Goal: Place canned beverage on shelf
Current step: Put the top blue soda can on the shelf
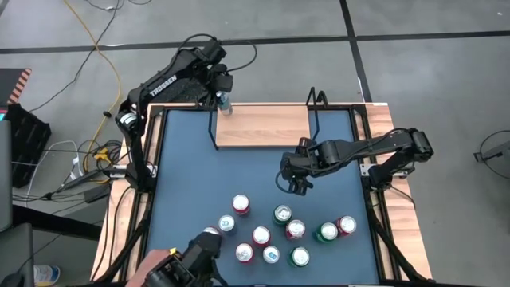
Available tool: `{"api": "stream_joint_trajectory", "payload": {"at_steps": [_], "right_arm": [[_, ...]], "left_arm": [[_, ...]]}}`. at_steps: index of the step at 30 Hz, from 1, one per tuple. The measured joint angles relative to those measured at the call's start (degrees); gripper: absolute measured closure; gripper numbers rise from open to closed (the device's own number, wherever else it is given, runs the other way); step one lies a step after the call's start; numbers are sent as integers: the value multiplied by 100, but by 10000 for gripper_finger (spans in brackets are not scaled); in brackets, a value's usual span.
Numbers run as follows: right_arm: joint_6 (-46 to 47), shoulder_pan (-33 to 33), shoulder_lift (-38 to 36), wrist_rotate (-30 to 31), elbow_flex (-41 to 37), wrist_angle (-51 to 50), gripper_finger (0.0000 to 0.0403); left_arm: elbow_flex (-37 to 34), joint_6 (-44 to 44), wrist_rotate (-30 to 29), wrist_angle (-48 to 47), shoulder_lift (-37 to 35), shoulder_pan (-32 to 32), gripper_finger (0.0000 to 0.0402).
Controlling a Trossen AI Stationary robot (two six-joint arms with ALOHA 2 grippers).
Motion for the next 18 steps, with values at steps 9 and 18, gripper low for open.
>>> {"api": "stream_joint_trajectory", "payload": {"at_steps": [9, 18], "right_arm": [[0, 0, 0, 0, 0, 46, 101], [0, 0, 0, 0, 0, 46, 101]], "left_arm": [[1, 82, -112, -18, 74, -95, 177], [1, 168, -267, -17, 78, -114, 173]]}}
